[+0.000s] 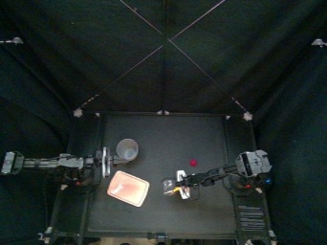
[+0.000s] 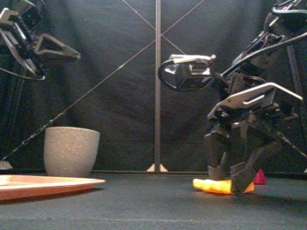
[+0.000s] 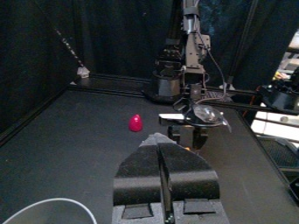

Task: Pick the fries then place it on the pink plate
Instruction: Place fries on the pink plate

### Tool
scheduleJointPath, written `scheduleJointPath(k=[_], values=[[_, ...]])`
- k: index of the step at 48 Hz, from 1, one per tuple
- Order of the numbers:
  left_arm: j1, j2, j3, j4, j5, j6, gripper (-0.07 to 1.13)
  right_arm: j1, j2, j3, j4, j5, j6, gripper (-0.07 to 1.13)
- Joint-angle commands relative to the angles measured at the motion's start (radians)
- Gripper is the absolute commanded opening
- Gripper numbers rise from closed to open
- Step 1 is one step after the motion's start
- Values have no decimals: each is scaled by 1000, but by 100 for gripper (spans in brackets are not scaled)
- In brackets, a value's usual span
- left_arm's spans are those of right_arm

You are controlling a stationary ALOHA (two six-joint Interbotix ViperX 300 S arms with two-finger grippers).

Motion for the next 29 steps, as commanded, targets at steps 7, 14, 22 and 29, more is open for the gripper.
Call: scheduleJointPath(k=[7,14,22,29], values=[[2,0,-14,-5,-6,0,2,0,-20,-38,0,3,9,69],[2,0,-14,-6,-6,0,2,0,-44,-98,3,8,18,69],[3,0,-15,-5,-9,5,2,-3,-41,-216,29,5,20,69],[9,0,-23,-5,-9,5,2,-11,34,-354,60,-9,23,69]])
